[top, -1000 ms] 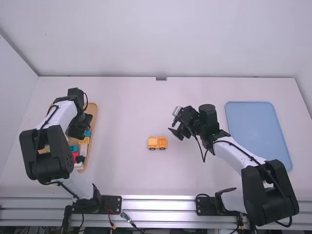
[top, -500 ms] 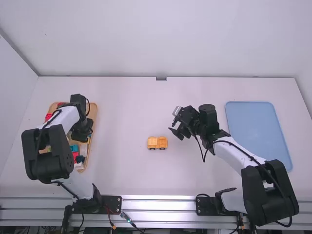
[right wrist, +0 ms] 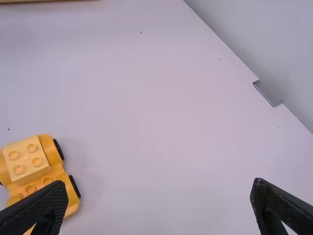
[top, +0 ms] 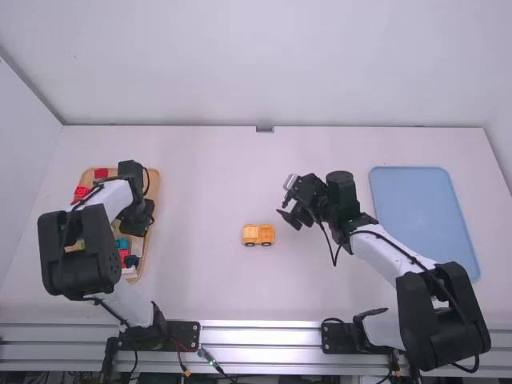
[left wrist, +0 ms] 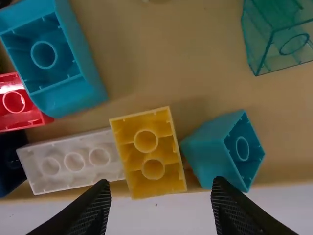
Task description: Assemble lego blocks to make yellow taxi
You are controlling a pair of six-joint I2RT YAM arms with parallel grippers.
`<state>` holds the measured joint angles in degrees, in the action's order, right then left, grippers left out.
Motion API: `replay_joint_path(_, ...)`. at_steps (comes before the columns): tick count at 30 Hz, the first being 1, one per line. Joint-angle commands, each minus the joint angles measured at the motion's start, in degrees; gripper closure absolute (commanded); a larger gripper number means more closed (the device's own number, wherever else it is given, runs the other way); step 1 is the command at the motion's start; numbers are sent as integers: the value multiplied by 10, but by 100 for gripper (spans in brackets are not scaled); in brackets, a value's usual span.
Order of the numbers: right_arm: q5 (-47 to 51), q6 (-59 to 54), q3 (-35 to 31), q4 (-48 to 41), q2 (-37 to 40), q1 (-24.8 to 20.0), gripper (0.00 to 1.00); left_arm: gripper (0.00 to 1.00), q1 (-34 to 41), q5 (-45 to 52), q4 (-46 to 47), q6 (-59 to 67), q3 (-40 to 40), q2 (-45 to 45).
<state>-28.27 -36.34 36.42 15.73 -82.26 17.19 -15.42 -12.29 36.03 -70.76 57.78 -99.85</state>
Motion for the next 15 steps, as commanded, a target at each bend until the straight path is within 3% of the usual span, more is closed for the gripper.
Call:
replay_joint_path(1, -2, 5, 11, 1, 9, 0, 1, 44, -4, -9, -7, -4, -12, 0)
replay_joint_path(12, -2, 5, 11, 1, 9, 0, 1, 47, -3, -9, -76, -4, -54, 0)
replay_joint_path(15, -1, 5, 11, 1, 9, 0, 1, 52, -3, -28, -78, -4, -55, 0)
